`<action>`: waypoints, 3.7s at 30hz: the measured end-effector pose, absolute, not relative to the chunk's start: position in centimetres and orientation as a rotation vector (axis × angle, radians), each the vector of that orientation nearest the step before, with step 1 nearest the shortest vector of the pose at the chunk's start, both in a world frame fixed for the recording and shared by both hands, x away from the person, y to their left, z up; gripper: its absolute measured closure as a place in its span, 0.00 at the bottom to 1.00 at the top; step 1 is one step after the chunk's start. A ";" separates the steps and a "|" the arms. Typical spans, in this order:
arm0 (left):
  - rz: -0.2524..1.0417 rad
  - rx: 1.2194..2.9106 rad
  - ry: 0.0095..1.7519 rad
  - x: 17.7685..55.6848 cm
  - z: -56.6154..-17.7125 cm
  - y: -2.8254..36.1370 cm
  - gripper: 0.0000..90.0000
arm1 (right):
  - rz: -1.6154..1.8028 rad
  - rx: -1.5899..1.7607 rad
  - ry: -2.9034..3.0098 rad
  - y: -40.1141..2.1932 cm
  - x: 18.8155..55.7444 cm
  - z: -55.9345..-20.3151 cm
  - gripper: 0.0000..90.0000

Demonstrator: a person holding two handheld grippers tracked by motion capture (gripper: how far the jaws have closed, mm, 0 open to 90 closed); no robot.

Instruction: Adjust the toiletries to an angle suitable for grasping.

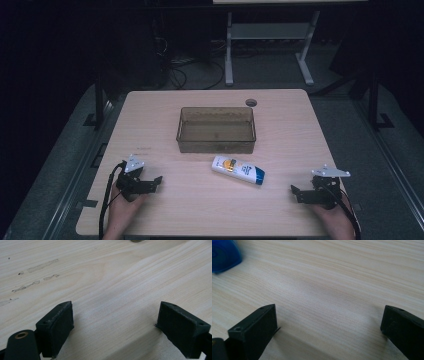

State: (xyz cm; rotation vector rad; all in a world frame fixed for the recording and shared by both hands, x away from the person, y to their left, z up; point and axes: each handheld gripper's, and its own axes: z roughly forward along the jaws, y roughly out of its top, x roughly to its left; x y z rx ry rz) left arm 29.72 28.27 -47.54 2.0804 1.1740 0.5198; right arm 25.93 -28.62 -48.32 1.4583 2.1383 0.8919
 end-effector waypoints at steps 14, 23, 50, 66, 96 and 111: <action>0.515 2.087 1.162 29.9 -47.5 28.2 0.13 | 0.894 1.468 2.131 -28.6 25.6 -47.7 0.30; 0.515 2.089 1.158 29.8 -47.5 28.2 0.13 | 0.977 1.421 2.213 -27.6 26.0 -46.9 0.62; 0.516 2.096 1.152 29.8 -47.5 28.3 0.13 | 1.183 1.247 2.365 -23.3 29.4 -43.8 1.00; 0.516 2.091 1.155 29.8 -47.5 28.3 0.13 | 1.223 1.183 2.392 -20.6 31.4 -42.4 1.00; 0.515 2.090 1.155 29.8 -47.5 28.3 0.13 | 1.191 1.086 2.514 -13.8 35.4 -42.8 1.00; 0.515 2.091 1.155 29.8 -47.5 28.3 0.13 | 1.128 1.061 2.568 -11.5 37.1 -44.0 1.00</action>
